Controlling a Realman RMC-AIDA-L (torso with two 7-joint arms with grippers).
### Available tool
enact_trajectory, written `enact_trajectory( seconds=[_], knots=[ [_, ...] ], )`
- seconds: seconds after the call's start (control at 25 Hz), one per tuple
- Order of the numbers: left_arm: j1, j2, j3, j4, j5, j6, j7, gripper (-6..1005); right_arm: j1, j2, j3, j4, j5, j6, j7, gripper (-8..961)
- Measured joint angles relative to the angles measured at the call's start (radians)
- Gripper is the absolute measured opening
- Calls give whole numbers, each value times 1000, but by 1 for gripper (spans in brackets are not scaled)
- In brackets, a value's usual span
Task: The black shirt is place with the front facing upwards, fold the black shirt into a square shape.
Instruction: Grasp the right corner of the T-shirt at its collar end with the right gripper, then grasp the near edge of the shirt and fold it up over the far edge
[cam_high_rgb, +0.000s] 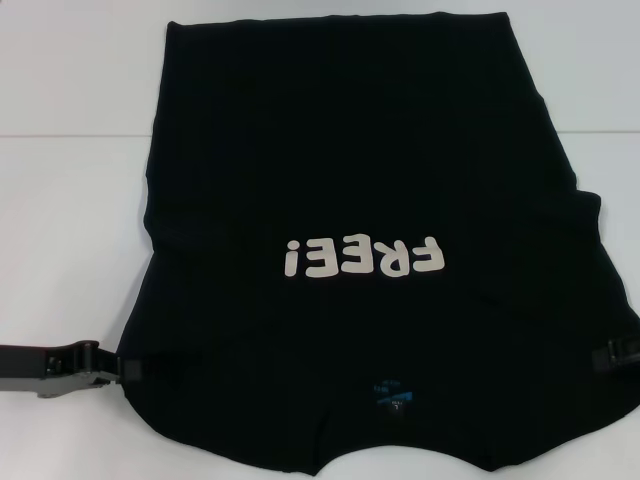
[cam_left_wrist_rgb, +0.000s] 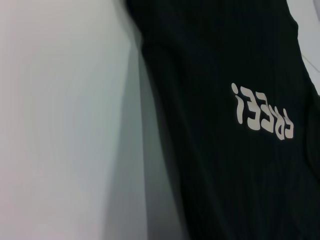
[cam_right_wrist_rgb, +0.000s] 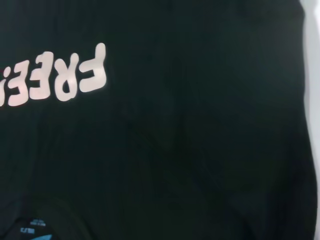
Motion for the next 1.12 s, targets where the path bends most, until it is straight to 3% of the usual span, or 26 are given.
enact_trajectory(
  seconds=[0.4,0.84,0.92,1.12],
  knots=[
    [0,0,0,-2,-3,1,9,-1,7,12,-25,-8,-7,22,-9,741],
    [0,0,-11,-4,-3,7,10,-1,7,11,-31,-9,-7,23,-13,287],
    [0,0,-11,-4,-3,8,11,-2,7,10,-31,-9,-7,23,-14,64],
    [0,0,-11,-4,-3,14,12,-2,9,3,-34,-10,-7,19,-16,46]
  ],
)
